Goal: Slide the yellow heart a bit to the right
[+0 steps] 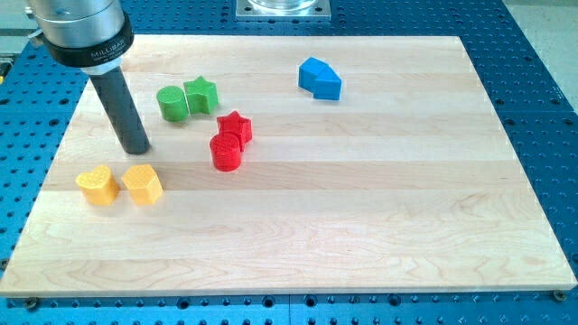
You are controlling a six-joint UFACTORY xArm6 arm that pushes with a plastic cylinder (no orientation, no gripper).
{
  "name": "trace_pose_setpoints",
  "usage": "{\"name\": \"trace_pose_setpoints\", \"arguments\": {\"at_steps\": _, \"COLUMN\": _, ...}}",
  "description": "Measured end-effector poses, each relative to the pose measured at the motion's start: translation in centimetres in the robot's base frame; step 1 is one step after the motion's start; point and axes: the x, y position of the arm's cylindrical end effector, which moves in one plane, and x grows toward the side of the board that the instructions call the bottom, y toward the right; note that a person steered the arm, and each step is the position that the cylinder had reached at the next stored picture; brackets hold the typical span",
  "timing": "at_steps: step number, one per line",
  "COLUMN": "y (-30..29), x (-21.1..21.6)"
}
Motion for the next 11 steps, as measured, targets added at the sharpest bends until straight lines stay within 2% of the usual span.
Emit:
{"name": "trace_pose_setpoints", "arguments": {"at_steps": 1, "y": 0.6, "x": 0.0}}
{"name": "trace_pose_setpoints", "arguments": {"at_steps": 2, "y": 2.2, "x": 2.0}}
{"name": "trace_pose_setpoints", "arguments": {"at_steps": 4, "y": 8.5, "x": 9.5}}
{"name": "trace_pose_setpoints", "arguments": {"at_steps": 5, "y": 5.0, "x": 14.5}}
{"name": "trace_pose_setpoints", "arguments": {"at_steps": 6, "y": -3.4, "x": 15.5}}
{"name": "trace_pose_setpoints", "arguments": {"at_steps": 8, "y": -8.6, "x": 11.3}}
{"name": "trace_pose_setpoints", "arguments": {"at_steps": 9, "y": -6.6, "x": 9.3}}
{"name": "trace_pose_setpoints", "arguments": {"at_steps": 11, "y": 0.4, "x": 8.0}}
